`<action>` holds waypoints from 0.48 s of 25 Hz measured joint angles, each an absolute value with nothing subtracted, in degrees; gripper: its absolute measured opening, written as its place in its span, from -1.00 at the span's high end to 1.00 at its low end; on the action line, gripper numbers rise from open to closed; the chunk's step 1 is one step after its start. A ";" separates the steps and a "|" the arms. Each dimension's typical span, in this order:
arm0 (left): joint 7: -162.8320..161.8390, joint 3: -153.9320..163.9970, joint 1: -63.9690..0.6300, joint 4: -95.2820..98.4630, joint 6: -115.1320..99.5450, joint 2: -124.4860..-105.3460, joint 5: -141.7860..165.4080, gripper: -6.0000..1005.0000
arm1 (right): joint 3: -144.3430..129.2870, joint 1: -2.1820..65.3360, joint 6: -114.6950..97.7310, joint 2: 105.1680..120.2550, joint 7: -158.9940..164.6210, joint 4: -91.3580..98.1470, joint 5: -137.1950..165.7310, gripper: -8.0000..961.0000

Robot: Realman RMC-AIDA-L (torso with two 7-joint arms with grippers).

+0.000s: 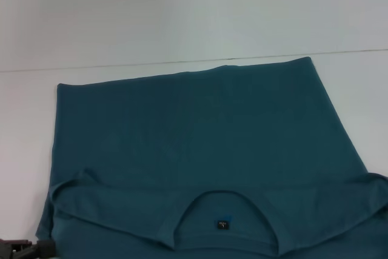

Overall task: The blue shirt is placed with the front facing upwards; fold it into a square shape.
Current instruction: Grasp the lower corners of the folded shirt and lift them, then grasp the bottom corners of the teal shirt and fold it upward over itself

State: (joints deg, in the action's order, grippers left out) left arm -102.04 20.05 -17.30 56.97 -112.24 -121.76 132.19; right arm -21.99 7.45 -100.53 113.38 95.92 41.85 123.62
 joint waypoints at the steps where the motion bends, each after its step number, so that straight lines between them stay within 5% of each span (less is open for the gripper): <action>1: -102.04 19.98 -17.37 56.97 -112.24 -121.70 132.18 0.82 | -21.94 7.57 -100.55 113.37 95.93 41.88 123.61 0.92; 12: -105.47 16.03 -24.88 52.20 -105.97 -119.08 131.49 0.81 | -18.61 14.68 -98.64 112.67 98.78 42.37 123.38 0.92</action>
State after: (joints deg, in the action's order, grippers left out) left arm -105.47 16.03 -24.88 52.20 -105.97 -119.08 131.49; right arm -18.61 14.68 -98.64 112.67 98.78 42.37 123.38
